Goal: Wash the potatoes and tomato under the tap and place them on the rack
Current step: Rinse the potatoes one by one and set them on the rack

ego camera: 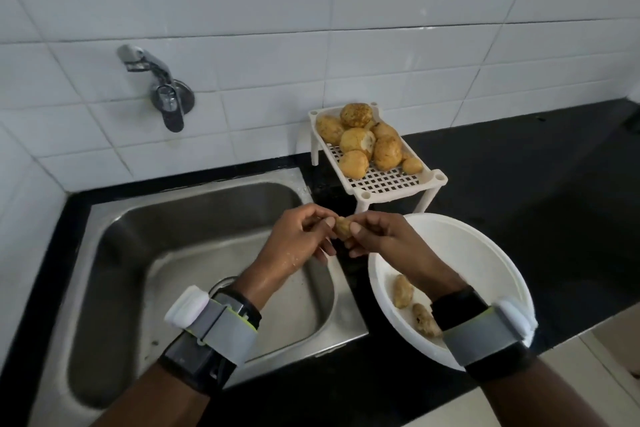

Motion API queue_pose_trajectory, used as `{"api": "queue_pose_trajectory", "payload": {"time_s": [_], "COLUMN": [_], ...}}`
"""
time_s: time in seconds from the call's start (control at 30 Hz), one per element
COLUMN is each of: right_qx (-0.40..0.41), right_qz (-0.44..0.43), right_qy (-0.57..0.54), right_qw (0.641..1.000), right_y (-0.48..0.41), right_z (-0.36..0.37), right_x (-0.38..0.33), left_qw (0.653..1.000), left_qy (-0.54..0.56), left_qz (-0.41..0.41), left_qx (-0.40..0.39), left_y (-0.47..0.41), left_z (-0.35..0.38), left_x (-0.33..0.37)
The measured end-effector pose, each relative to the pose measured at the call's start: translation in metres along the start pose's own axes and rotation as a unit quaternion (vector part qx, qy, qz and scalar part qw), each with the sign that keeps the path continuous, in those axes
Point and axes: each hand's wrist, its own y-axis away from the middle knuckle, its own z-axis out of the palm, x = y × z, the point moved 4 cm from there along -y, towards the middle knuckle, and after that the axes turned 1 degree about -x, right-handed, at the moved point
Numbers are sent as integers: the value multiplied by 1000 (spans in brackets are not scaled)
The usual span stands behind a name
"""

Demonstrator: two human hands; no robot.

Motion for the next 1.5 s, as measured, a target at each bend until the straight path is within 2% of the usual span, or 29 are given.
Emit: {"api": "queue_pose_trajectory", "payload": {"time_s": [0.1,0.2,0.4,0.5,0.6,0.77,0.83,0.97,1.2,1.5], "right_qx": [-51,-62,-88,-97,-92,-81,-68,-44,-37,-34], "right_qz": [5,-10,36,36,36,38,41,43,80,130], "right_qy": [-41,-33,-81,-65,-61,-56,-71,-93,-167,-236], "right_qw": [998,997,992,993,993,994,994,994,982,962], "right_y": [-24,-50,-109,-129,-146,-157,-159,-162,-166,-161], "right_z": [39,77,154,179,197,210,213,218,231,237], "right_x": [-14,-27,-56,-69,-72,-75,-76,-78,-65,-60], "left_qw": [999,996,962,944,936,910,901,891,909,912], "left_qy": [-5,-11,-3,-9,-50,-155,-160,-224,-98,-90], "left_qz": [22,16,7,16,21,104,103,95,67,54], "left_qx": [44,87,274,330,349,370,391,383,400,396], "left_y": [7,10,-9,-24,-42,-71,-77,-85,-90,-84], "left_z": [-41,-82,-203,-229,-240,-248,-255,-262,-266,-265], "left_x": [-3,-4,-3,-3,-1,26,29,33,15,21]}}
